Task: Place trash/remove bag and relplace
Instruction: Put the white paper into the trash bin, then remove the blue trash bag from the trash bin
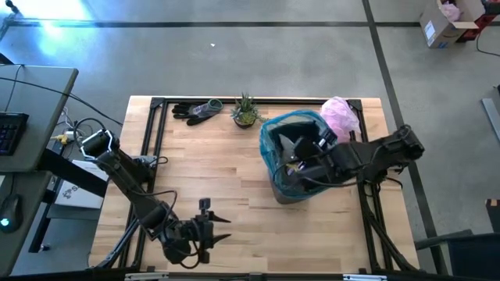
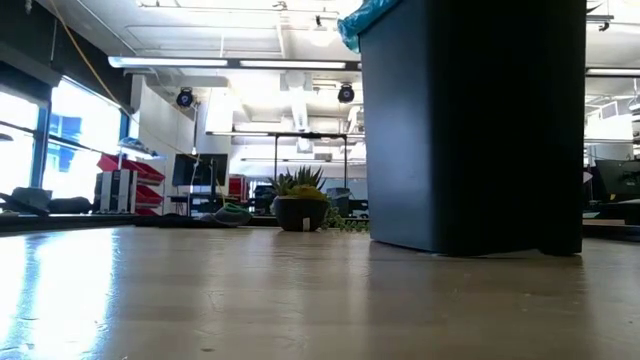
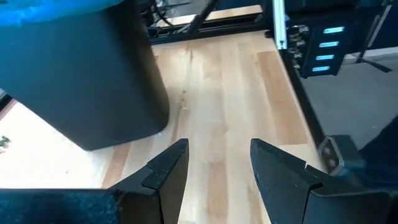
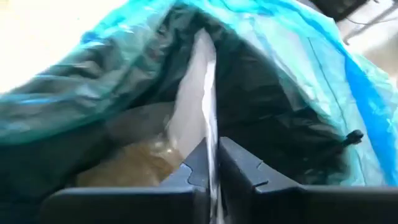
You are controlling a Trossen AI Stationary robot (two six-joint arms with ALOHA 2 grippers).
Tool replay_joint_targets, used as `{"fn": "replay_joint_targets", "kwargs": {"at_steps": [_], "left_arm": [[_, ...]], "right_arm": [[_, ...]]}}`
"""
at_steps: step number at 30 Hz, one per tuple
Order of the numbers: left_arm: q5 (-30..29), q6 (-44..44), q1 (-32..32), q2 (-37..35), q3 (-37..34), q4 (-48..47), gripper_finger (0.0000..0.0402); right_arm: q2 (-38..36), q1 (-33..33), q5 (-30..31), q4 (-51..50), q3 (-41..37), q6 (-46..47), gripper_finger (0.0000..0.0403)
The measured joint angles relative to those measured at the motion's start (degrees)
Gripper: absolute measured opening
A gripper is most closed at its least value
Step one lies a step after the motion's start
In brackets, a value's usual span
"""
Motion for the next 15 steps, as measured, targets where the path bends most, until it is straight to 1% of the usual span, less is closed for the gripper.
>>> {"fn": "replay_joint_targets", "kwargs": {"at_steps": [3, 7, 9, 12, 15], "left_arm": [[-0.15, 0.83, 0.86, -0.01, 0.00, 0.58, 0.0158], [0.54, 0.97, 2.17, -0.02, 0.00, 1.93, 0.0158], [0.56, 2.01, 2.63, -0.02, 0.00, 3.42, 0.0158], [0.65, 3.47, 3.12, -0.02, 0.00, 5.33, 0.0158], [-0.90, 5.04, 3.48, -0.04, 0.00, 6.61, 0.0158]], "right_arm": [[-2.00, 1.74, 0.45, -0.01, 0.61, 1.25, 0.0045], [-4.27, 3.75, 3.36, -0.12, 0.81, 3.25, 0.0117], [-4.98, 5.22, 5.64, -0.01, 0.74, 4.18, 0.0144], [-6.13, 8.68, 9.87, -0.04, 0.78, 4.39, 0.0159], [-5.97, 12.75, 10.07, 1.83, 0.79, 3.90, 0.0159]]}}
